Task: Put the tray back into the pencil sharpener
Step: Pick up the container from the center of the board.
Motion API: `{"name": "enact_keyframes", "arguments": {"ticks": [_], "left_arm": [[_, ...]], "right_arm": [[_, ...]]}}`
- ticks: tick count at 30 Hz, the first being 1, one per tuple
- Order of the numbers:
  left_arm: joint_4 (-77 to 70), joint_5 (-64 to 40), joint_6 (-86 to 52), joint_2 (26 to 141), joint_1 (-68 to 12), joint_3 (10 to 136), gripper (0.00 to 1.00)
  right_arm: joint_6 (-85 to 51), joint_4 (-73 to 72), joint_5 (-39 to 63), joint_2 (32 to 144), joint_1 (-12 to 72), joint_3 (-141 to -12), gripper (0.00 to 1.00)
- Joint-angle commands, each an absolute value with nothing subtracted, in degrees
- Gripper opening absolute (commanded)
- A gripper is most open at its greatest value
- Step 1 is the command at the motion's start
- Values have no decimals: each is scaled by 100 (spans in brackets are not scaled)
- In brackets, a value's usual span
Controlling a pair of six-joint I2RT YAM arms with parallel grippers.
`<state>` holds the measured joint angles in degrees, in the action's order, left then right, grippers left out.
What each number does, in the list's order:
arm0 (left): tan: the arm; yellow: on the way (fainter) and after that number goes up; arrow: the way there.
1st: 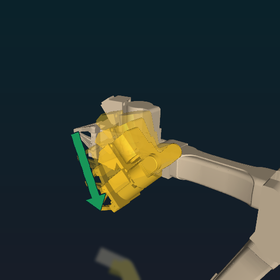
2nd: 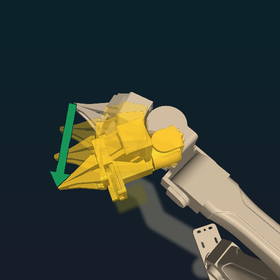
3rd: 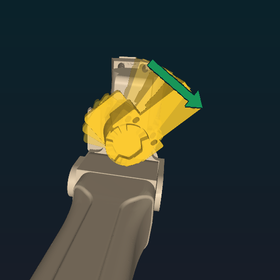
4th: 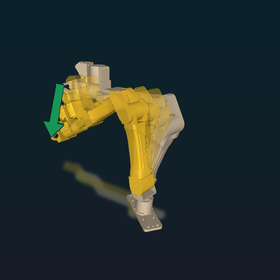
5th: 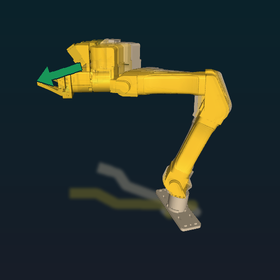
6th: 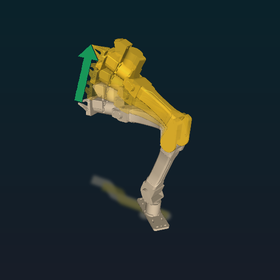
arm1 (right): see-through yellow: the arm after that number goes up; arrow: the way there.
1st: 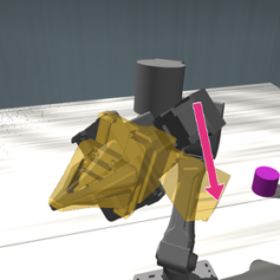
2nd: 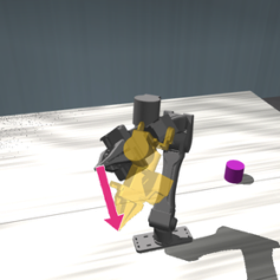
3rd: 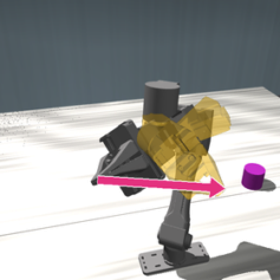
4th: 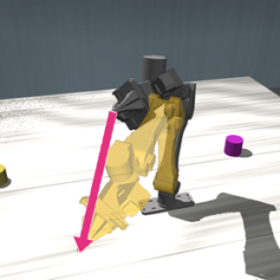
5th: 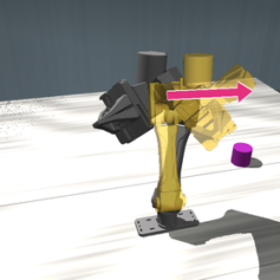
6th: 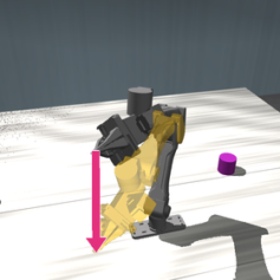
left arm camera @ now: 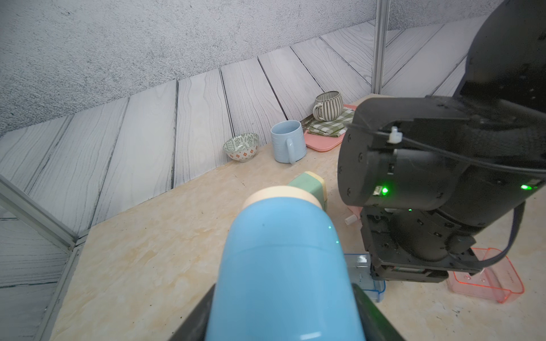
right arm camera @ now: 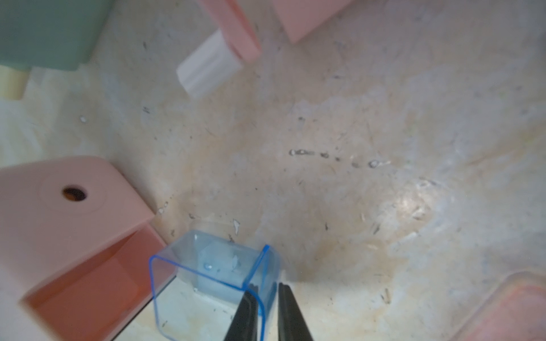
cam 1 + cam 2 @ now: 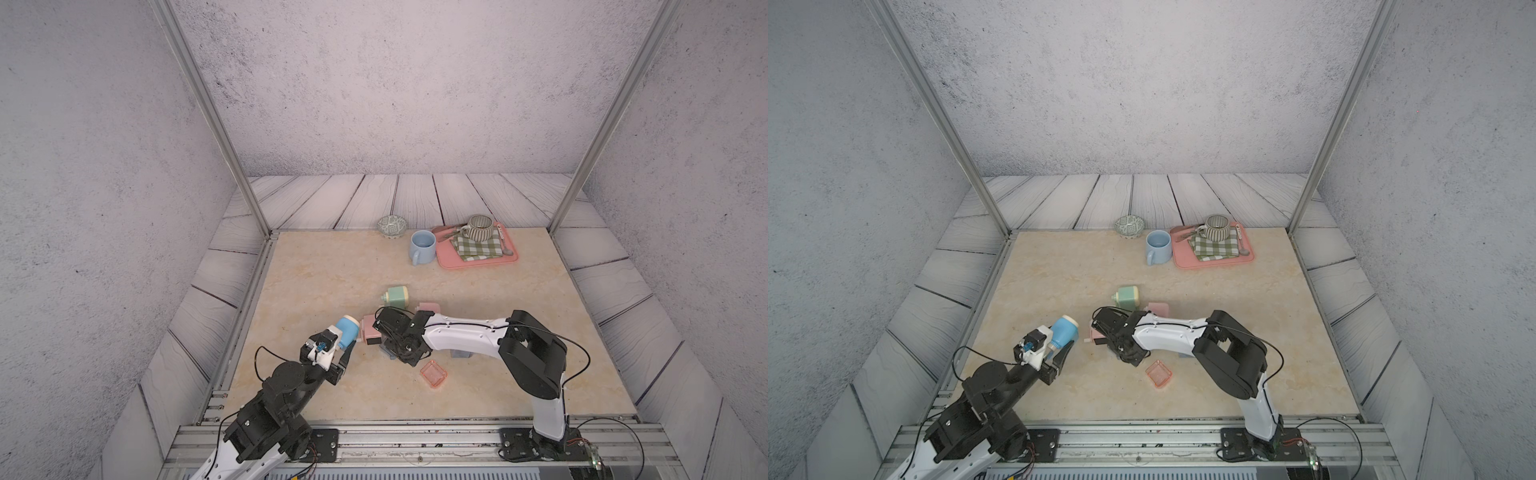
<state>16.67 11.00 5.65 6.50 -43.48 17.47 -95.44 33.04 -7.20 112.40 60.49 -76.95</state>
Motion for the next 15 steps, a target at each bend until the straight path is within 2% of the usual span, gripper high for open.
{"name": "enact_keyframes", "arguments": {"ticks": [1,8,15], "left_arm": [[1528,1052,657,623,-4314,1846,0],[1406,580,753,572,-4308,1848,0],[1273,-203,828,563,-4312,1784,0]], "right_arm": [[-9414,3517,-608,11120,6003,-7630,14],[-8839,3692,-562,10982,5936,-7668,10],[-7146,4080,-576,10625,5840,-7824,6]]}}
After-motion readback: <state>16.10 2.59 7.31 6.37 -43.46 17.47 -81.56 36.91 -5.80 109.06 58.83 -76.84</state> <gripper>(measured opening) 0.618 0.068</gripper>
